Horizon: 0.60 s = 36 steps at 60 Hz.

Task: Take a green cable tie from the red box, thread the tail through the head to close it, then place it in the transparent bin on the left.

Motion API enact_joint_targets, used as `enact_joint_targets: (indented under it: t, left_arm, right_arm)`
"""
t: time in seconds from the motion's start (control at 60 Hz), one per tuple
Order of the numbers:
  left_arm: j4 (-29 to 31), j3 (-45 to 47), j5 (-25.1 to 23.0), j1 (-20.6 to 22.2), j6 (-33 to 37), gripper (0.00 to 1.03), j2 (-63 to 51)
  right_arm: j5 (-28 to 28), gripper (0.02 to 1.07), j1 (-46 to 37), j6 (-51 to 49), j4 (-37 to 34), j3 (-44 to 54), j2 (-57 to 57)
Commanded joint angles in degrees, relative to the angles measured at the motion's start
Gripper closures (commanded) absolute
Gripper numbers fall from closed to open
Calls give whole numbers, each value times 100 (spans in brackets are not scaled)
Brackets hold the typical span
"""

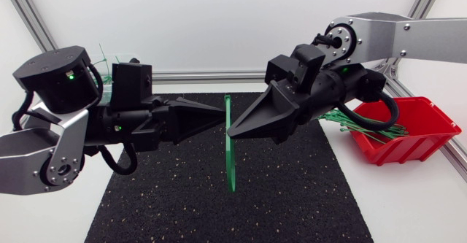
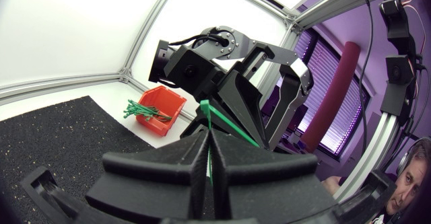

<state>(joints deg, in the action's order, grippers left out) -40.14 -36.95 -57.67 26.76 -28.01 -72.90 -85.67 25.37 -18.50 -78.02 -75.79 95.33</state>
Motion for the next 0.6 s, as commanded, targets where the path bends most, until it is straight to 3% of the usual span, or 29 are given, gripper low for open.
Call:
enact_joint_targets:
  t: [0.0, 0.583]
  left_arm:
    - [-64, 74, 1, 66, 15, 100, -5]
    - [-55, 197, 203, 145, 322, 100, 224]
  right_arm:
    - [-11, 102, -58, -66, -12, -155, 135]
    - [-143, 102, -5, -31, -267, -279, 205]
